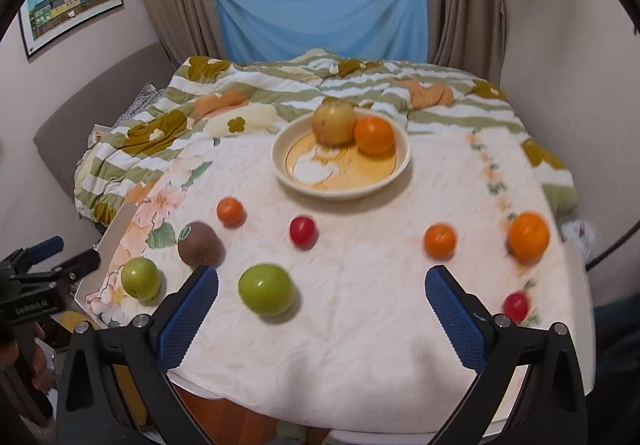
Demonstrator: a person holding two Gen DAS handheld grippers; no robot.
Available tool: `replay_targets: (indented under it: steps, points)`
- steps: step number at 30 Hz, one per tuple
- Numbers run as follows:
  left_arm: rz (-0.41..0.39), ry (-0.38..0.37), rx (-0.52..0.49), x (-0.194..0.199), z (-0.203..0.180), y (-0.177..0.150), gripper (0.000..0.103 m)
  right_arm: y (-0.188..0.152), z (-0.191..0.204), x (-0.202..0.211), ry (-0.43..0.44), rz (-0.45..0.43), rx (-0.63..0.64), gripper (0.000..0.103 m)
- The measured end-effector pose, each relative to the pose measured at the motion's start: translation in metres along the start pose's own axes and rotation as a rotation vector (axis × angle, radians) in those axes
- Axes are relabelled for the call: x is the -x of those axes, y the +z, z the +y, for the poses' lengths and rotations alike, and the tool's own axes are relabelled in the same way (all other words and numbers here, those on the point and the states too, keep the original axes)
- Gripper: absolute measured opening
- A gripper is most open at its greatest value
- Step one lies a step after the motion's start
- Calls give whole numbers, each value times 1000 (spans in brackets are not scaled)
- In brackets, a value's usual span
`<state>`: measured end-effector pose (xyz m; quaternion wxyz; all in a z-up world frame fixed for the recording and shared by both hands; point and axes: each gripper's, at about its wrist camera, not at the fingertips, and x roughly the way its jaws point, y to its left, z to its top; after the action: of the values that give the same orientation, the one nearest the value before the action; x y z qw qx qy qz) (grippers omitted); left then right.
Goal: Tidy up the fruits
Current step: 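Open both tools and lift them away from the bowl, then grasp a green apple with the left tool while the right tool grasps another green apple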
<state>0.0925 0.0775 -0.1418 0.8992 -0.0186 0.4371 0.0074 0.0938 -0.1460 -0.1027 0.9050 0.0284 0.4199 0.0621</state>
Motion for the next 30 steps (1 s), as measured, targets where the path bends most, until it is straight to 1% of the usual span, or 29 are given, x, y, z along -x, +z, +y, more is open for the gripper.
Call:
replay_targets:
  steps: [6,11,14,17,19,20,21,22,23,24,27,29,30]
  points:
    - [-1,-58,-11,-28,6,-17,103,-15,24,-32,7,42,-21,103]
    - [23,-79,-28,-50,3,-28,103,-22,31,-53,12,69,-35,103]
    - [40,-98,-29,-59,1,-32,97,-24,32,-63,7,84,-42,103]
    - [54,-107,-20,-66,1,-34,97,-24,34,-67,0,91,-43,103]
    - [61,-116,-6,-70,2,-35,89,-24,36,-70,-9,99,-37,103]
    - [69,-114,0,-72,3,-34,81,-24,36,-71,-7,100,-37,103]
    - [78,-110,4,-74,3,-34,76,-23,37,-71,-5,102,-37,103]
    - [89,-107,9,-77,4,-34,74,-22,37,-72,-7,103,-35,103]
    - [95,-104,15,-79,5,-34,66,-21,37,-73,-7,103,-30,102]
    - [96,-95,16,-80,6,-33,62,-20,38,-74,-7,103,-25,100]
    - [93,-105,19,-81,7,-33,62,-18,40,-81,-13,124,-7,100]
    - [93,-106,12,-80,7,-33,62,-18,40,-84,2,135,-6,98]
    - [94,-105,8,-80,7,-33,62,-18,41,-85,4,141,-3,94]
